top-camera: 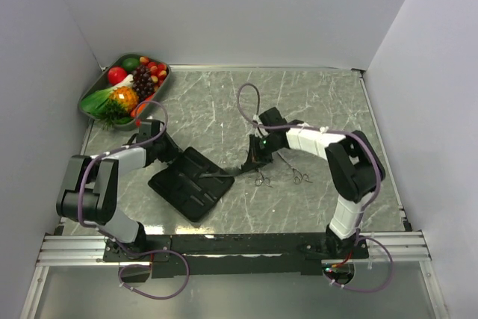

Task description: Sort the hair-cutting tools

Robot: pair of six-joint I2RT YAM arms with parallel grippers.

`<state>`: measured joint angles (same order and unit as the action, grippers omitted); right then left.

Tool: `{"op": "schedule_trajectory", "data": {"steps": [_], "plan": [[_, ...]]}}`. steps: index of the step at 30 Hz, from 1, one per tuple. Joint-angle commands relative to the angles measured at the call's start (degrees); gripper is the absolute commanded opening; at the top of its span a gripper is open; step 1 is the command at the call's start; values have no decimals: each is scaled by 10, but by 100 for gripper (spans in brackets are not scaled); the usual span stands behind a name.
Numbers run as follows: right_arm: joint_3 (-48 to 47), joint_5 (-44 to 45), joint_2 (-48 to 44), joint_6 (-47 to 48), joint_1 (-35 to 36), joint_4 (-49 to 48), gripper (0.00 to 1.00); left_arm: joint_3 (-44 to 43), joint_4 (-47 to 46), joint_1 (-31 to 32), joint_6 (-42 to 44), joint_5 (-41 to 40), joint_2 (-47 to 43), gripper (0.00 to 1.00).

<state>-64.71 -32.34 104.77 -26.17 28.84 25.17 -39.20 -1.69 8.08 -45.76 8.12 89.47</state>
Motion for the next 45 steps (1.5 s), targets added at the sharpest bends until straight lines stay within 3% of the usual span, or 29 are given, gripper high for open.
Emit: {"op": "schedule_trajectory", "data": {"steps": [1,8,18,35,45], "plan": [[64,144,-88,-100,56,-24,0,23,57,9,-14,6,-47,25],[95,241,-164,-168,56,-3,0,28,86,8,-14,-13,-83,25],[105,285,-216,-230,57,-4,0,66,95,9,-50,-5,-158,24],[92,208,-92,-183,85,-111,0,88,81,19,-47,-6,-155,21],[30,220,-50,-143,91,-103,0,77,78,19,-34,-3,-131,20]]}}
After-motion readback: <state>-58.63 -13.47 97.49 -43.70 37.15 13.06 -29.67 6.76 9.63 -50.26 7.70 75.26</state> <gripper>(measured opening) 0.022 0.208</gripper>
